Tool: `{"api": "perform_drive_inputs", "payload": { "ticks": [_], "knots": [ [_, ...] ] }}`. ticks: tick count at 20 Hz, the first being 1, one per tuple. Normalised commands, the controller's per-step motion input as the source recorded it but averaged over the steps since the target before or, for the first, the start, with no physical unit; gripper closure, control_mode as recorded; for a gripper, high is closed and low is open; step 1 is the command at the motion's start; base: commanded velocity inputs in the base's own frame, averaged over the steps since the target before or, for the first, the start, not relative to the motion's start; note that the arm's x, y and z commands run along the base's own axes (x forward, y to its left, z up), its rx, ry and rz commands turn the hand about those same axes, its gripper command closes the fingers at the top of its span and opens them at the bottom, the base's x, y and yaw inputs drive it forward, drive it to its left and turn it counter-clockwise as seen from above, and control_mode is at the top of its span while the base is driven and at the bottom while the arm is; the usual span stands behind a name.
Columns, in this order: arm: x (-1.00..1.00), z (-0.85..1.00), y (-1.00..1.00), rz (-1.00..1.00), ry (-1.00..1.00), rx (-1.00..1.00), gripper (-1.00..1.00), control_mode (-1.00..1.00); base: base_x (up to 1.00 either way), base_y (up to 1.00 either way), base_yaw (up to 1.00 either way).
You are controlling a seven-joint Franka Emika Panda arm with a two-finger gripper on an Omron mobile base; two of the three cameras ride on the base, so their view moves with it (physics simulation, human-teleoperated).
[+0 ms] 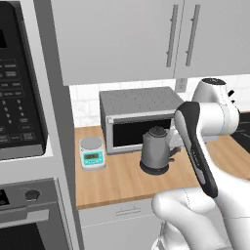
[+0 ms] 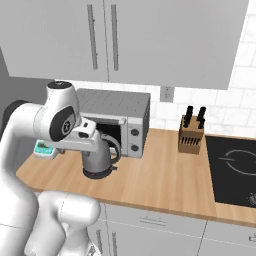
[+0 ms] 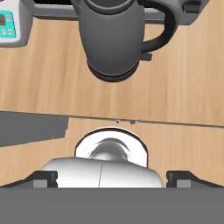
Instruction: Navigate to the dishwasher.
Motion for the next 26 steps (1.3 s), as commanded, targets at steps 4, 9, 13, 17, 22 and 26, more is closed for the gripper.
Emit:
{"api": "perform_drive_inputs", "payload": {
  "ticks": [4,9,13,17,22,26],
  "knots": [
    [-0.12,-0.11,0.0,0.0,0.0,0.0,-1.0,-1.0,0.0,0.0,0.0],
    [0.0,0.0,0.0,0.0,0.0,0.0,-1.0,-1.0,0.0,0.0,0.0],
    [0.0,0.0,0.0,0.0,0.0,0.0,-1.0,1.0,-0.74,0.0,0.0],
    [0.0,0.0,0.0,0.0,0.0,0.0,-1.0,1.0,-1.0,0.0,0.01],
    [0.0,0.0,0.0,0.0,0.0,0.0,-1.0,1.0,-0.81,0.01,0.0],
    [0.0,0.0,0.0,0.0,0.0,0.0,-1.0,1.0,-0.24,0.0,-0.32]
  ]
}}
